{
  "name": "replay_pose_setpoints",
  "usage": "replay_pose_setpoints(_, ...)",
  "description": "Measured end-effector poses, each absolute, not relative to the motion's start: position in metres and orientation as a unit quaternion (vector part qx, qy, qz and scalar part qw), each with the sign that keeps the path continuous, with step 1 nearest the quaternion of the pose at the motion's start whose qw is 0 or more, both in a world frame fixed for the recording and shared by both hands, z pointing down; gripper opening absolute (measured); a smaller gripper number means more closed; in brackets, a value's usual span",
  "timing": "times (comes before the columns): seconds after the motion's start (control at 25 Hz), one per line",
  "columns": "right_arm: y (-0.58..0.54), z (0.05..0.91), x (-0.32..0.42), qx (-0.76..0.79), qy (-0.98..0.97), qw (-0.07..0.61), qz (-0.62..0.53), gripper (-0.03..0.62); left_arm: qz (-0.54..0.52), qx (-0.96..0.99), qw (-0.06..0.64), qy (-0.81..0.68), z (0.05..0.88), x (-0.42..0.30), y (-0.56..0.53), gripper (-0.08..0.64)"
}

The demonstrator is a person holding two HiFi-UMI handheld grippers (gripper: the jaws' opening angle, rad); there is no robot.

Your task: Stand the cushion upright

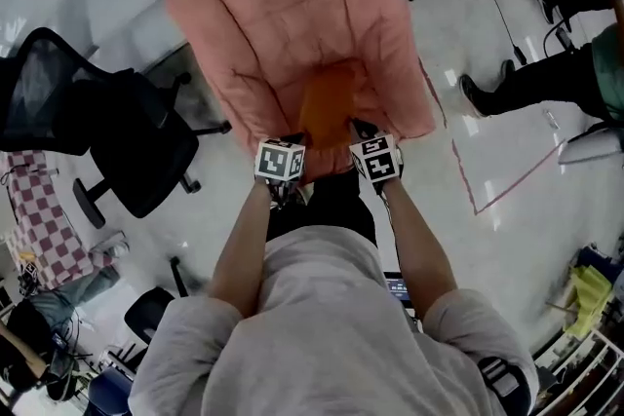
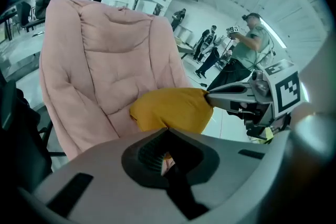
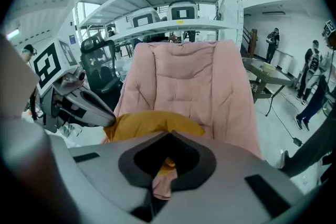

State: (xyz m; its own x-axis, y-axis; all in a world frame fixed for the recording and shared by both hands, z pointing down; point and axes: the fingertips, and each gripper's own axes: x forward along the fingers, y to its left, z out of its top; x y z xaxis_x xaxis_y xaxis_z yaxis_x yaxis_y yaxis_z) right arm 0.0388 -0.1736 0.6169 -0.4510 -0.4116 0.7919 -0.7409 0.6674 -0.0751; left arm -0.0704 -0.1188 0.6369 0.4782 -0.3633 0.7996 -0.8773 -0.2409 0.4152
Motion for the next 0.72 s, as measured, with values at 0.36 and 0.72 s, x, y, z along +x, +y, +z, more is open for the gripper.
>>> replay_pose_setpoints(0.36, -0.211, 0.62, 0.032, 0.316, -0.831, 0.403, 0.216, 0.015, 0.281, 0.702, 0.456, -0.47, 0.634, -0.077, -0.156, 0.017)
replay_pose_setpoints(0.72, -0.247, 0.632, 0.029, 0.285, -0.842, 0.41, 0.206, 0.015, 0.269, 0.672, 0.463, -0.512, 0.643, -0.078, -0.188, 0.017)
